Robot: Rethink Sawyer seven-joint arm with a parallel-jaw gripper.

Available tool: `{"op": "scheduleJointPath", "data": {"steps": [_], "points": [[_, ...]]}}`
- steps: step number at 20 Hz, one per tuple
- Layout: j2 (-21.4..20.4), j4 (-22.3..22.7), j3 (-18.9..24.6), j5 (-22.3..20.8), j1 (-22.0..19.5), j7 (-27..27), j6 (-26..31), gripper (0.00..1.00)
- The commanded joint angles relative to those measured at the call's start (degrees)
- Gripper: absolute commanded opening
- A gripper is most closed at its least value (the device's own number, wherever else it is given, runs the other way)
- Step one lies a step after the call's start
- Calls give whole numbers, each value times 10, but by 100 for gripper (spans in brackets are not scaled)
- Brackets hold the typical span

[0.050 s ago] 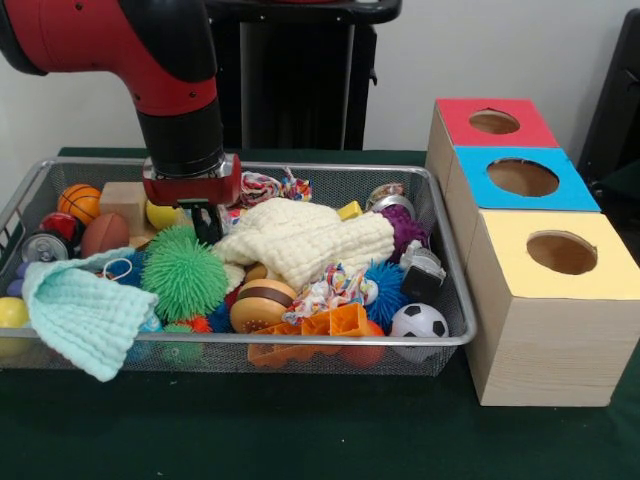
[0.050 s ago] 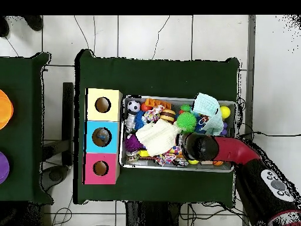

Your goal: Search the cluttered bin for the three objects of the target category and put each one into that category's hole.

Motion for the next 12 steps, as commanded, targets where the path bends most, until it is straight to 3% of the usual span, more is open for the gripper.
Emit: {"op": "scheduleJointPath", "data": {"steps": [1,3,4,12], "points": [[10,-44,18,-3,13,-21,32,0],[8,-40,15,-3,15,-14,28,0],[8,-38,15,-1,14,-12,27,100],[8,-40,19,2,10,-20,35,100]]}}
